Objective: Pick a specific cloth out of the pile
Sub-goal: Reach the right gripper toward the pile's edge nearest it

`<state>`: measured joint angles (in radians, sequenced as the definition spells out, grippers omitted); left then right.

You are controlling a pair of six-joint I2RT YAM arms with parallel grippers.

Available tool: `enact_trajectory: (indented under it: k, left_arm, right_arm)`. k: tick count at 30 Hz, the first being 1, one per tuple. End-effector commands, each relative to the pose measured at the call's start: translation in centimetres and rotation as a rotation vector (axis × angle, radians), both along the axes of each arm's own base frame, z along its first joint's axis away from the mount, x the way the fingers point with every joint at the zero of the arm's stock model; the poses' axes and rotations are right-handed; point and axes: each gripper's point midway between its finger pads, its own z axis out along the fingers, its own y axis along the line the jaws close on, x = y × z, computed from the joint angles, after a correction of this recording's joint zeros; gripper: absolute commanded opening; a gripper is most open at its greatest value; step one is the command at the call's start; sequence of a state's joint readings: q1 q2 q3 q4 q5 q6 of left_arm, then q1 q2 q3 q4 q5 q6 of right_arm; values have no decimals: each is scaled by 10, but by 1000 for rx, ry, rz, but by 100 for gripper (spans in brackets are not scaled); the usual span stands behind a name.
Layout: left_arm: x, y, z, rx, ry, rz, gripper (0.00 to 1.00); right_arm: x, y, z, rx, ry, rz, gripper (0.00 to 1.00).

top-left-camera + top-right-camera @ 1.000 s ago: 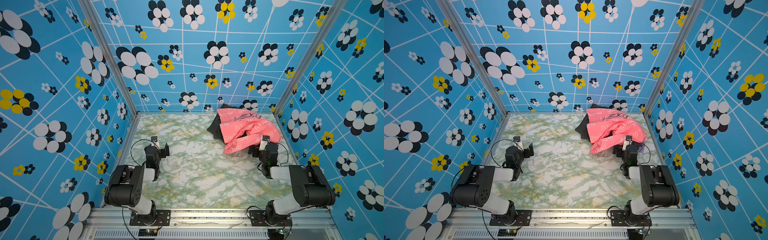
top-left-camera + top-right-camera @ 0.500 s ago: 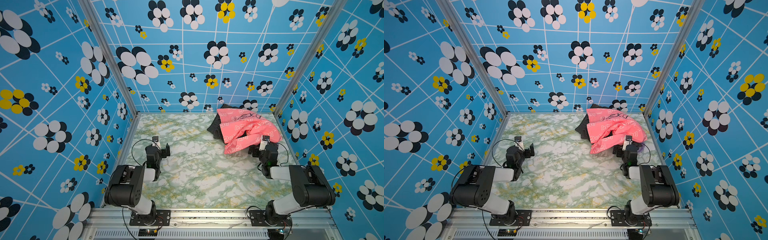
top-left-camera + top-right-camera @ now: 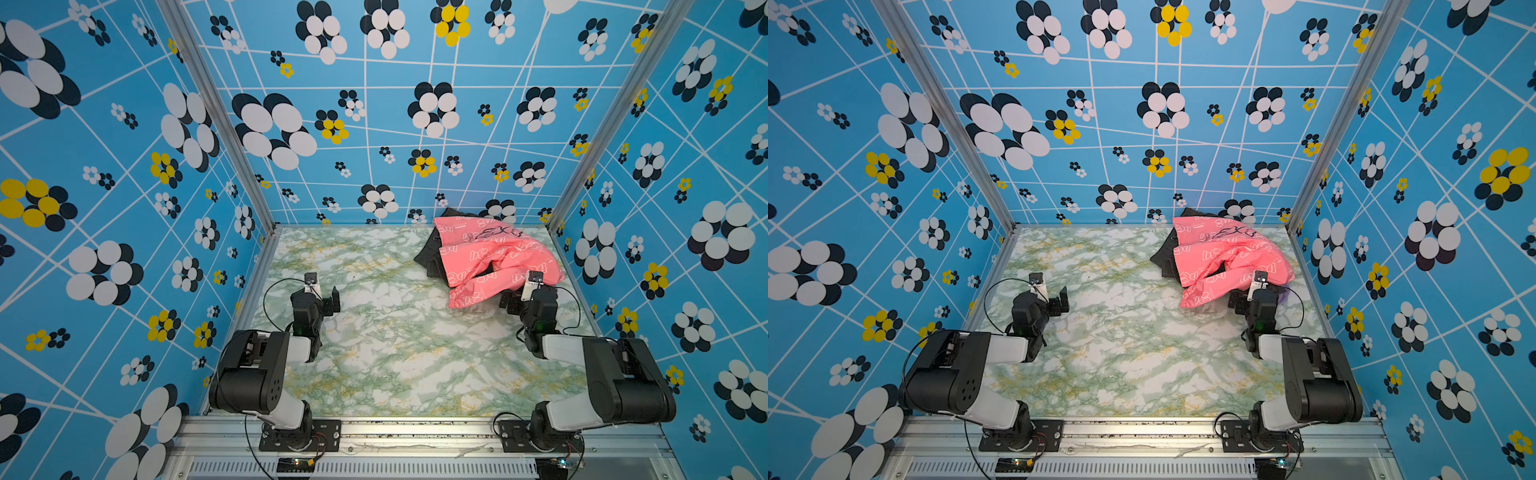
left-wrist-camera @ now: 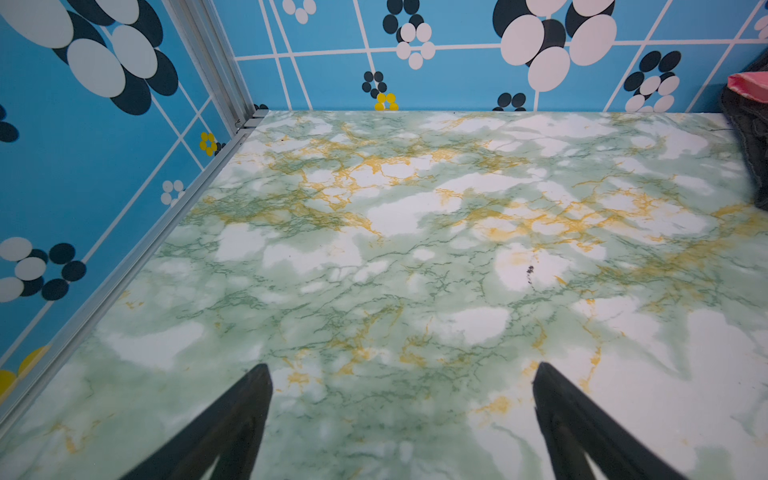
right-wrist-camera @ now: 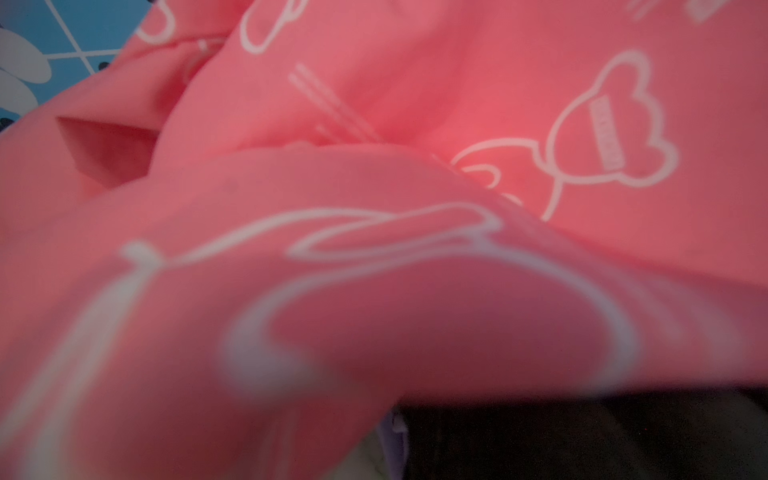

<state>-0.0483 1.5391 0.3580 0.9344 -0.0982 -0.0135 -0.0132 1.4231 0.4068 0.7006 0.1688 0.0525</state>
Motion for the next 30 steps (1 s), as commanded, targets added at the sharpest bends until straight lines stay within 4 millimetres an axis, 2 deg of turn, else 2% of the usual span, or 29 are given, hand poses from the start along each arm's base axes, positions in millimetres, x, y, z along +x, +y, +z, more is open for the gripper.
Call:
enact_trajectory:
  k: [1, 6, 12, 20, 25, 30]
  left_arm:
    - [4, 0, 3, 15, -5, 0, 99]
    - [5, 0, 3, 9, -4, -4, 99]
    - [4, 0, 3, 8, -2, -5, 99]
    - [5, 0, 3, 7, -3, -7, 99]
    - [5, 0, 3, 7, -3, -8, 99]
    - [5, 0, 3, 7, -2, -7, 99]
  right_arm:
    - [-10, -14, 25, -29, 23, -89, 99]
    - [-28, -21, 44, -49, 26, -124, 99]
    - [-43, -52, 49, -148, 201, -276, 99]
    - [-42, -50, 64, -26, 154, -155, 99]
    - [-52, -49, 57, 28, 251, -180, 99]
    - [-66, -52, 64, 126, 244, -270, 98]
